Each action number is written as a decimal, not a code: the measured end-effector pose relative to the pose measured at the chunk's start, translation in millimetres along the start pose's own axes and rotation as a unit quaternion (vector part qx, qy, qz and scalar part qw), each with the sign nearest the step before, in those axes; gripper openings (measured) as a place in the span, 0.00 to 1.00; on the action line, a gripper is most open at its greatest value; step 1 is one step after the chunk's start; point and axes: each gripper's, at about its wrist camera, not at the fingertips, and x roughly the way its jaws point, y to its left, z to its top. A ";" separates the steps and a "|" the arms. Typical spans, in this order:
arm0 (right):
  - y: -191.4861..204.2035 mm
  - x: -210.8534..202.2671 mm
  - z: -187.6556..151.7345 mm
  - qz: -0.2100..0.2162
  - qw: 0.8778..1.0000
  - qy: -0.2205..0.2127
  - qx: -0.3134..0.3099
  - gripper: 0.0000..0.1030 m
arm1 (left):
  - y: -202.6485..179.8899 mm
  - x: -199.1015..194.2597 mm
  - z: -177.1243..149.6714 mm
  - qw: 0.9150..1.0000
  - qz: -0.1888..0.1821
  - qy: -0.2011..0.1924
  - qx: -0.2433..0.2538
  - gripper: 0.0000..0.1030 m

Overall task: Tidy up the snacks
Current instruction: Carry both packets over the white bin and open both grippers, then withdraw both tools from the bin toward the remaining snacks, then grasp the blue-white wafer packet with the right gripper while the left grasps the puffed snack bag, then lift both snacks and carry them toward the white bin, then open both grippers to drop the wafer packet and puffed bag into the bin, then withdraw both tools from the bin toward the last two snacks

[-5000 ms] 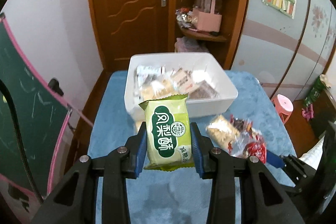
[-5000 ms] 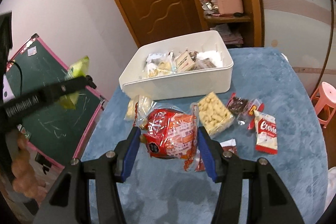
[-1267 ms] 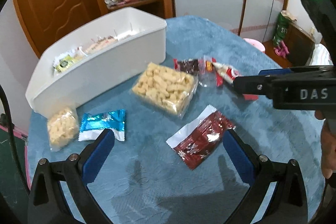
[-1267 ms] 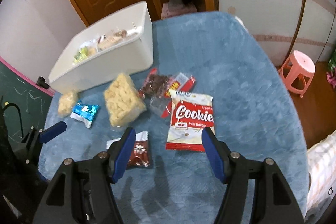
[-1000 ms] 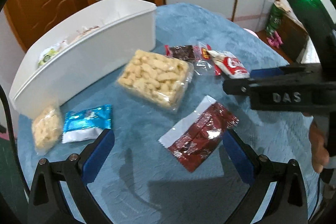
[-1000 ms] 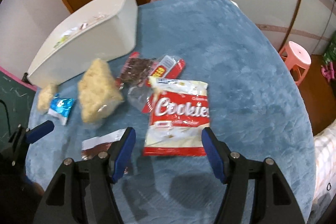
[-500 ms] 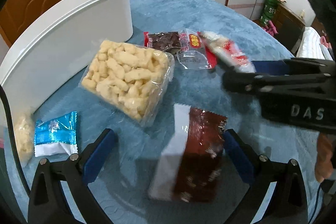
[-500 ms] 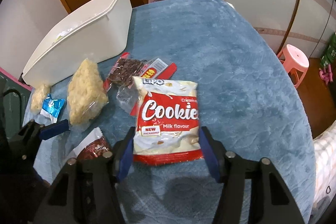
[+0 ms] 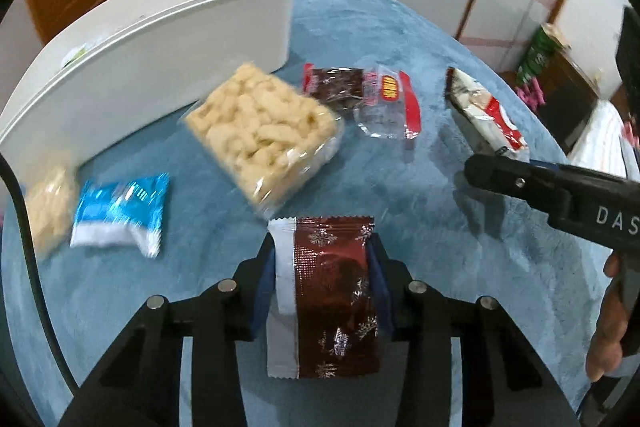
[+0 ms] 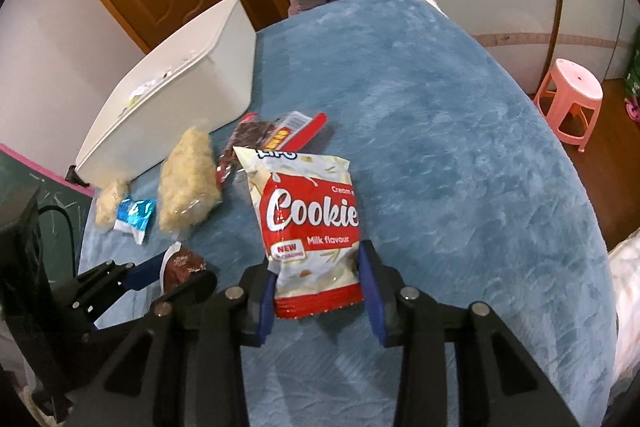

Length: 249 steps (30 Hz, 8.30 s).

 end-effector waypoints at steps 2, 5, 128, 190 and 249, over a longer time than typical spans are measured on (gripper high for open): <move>4.9 -5.0 -3.2 0.002 1.000 -0.002 -0.005 0.36 | 6.2 -9.5 -4.8 1.000 0.001 -0.004 -0.017 0.39; 15.2 -14.7 -5.4 0.011 1.000 -0.005 -0.014 0.36 | 23.0 -30.8 -12.4 0.999 0.000 -0.020 -0.047 0.39; 230.1 97.4 14.2 0.084 0.914 0.041 -0.394 0.67 | 239.5 -41.0 28.2 0.981 0.070 0.015 -0.181 0.97; 205.9 -159.9 32.8 0.108 0.929 -0.122 -0.331 0.16 | 132.6 -276.4 62.9 0.980 0.133 -0.142 -0.040 0.69; 162.7 13.6 170.5 0.035 0.985 -0.013 -0.171 0.54 | 147.5 -89.2 158.6 0.984 0.168 -0.049 -0.018 0.97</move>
